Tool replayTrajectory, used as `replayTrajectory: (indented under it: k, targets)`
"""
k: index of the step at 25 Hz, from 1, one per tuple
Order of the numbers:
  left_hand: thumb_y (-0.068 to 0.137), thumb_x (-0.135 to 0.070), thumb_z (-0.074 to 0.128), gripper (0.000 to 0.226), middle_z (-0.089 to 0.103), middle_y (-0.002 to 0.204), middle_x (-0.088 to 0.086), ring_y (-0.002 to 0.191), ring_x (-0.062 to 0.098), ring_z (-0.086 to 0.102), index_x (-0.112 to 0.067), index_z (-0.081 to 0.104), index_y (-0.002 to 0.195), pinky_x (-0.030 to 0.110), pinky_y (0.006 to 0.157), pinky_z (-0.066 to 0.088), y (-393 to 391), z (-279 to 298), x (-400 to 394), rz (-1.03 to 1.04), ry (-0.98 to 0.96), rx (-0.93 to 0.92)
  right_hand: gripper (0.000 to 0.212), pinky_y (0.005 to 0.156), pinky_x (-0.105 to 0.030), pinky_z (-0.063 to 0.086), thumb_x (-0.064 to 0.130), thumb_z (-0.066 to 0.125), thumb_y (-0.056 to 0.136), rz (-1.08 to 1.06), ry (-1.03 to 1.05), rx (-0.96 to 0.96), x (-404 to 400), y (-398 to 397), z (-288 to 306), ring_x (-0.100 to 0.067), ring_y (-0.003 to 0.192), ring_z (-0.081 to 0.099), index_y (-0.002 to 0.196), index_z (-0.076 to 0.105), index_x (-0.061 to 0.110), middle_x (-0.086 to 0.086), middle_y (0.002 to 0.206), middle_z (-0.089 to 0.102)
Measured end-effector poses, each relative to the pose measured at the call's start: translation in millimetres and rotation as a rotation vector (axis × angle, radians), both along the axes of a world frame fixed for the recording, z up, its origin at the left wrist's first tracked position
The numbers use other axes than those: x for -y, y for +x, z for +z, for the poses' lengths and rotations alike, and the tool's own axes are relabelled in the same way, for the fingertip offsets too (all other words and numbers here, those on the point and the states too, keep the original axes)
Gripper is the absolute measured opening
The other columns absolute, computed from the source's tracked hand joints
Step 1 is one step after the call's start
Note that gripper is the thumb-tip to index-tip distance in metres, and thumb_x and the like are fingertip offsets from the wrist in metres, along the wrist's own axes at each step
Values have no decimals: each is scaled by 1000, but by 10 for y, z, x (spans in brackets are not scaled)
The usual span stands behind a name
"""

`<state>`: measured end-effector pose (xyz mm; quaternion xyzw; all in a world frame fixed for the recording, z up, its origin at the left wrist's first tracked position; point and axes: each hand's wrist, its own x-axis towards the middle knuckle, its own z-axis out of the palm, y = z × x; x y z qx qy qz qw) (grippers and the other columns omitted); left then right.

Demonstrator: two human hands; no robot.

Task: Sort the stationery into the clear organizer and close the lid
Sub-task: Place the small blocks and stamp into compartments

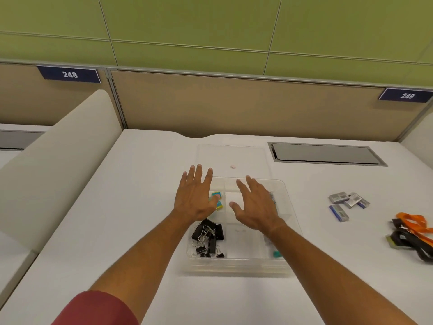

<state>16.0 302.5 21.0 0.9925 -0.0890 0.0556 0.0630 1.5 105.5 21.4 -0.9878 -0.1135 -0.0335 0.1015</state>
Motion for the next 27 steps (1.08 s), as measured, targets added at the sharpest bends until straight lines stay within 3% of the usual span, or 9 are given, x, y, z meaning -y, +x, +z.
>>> replayTrajectory:
  k: [5,12,24,27]
  targets:
    - [89,-61,33,81,-4,161,12,148,31,-7,-25,-1,153,45,117,-7,-101,2,487,-84,-35,1,81,115,-37,-9,69,26,88,-138,-16,7,437,-206,-57,-26,150,-1,153,4,27,-7,162,-1]
    - [90,-63,33,82,-8,161,11,147,31,-10,-25,-5,152,46,116,-9,-232,-40,1339,-196,-15,-31,82,120,-47,-1,69,27,89,-318,-33,-16,1258,-584,-55,-28,149,-3,153,1,25,-9,162,-3]
    - [89,-65,28,82,-13,160,8,147,29,-14,-27,-7,152,41,110,-17,-622,-128,2799,-303,-37,-60,82,120,-44,2,67,32,89,-482,9,-88,2542,-1062,-166,-28,149,2,153,5,24,-9,162,2]
    - [87,-64,28,82,-12,160,9,147,28,-14,-26,-6,152,40,112,-15,-718,-204,3080,-337,-41,-85,81,120,-45,9,65,36,90,-513,37,-127,2792,-1110,-233,-28,149,6,153,7,24,-9,162,7]
